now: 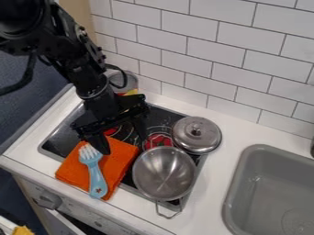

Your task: Move the blue brush to the top part of the stove

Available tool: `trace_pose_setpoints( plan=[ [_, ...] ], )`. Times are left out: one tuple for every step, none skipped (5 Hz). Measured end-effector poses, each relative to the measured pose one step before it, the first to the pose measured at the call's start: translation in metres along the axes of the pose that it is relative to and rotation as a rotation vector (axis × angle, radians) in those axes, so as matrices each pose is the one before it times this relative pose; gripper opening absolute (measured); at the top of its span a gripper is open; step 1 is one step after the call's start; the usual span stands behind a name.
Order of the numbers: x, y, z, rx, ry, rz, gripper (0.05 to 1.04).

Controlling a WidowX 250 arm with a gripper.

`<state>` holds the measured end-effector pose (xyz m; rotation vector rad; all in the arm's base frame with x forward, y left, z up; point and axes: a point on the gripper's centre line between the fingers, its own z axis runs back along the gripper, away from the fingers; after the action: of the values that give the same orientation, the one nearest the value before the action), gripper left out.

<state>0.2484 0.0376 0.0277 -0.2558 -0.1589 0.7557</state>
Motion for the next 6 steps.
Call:
trace_pose_setpoints(
  plan=[
    [-0.00144, 0.00256, -0.00470, 0.0096, 0.0165, 0.0126, 1.001],
    [0.00994, 0.01330, 0.00301, 0.0089, -0.0284, 0.0573, 1.001],
    [0.00381, 0.00979, -0.01164, 0.0470, -0.0112, 0.0094, 1.001],
    [0.00487, 0.00854, -0.00970, 0.0342, -0.0436, 0.0002, 1.001],
    [0.00176, 0.00645, -0.01491, 0.0367, -0.0120, 0.0156, 1.001],
    [-0.00100, 0.00168, -0.01124, 0.0604, -0.0511, 0.0025, 1.001]
  ],
)
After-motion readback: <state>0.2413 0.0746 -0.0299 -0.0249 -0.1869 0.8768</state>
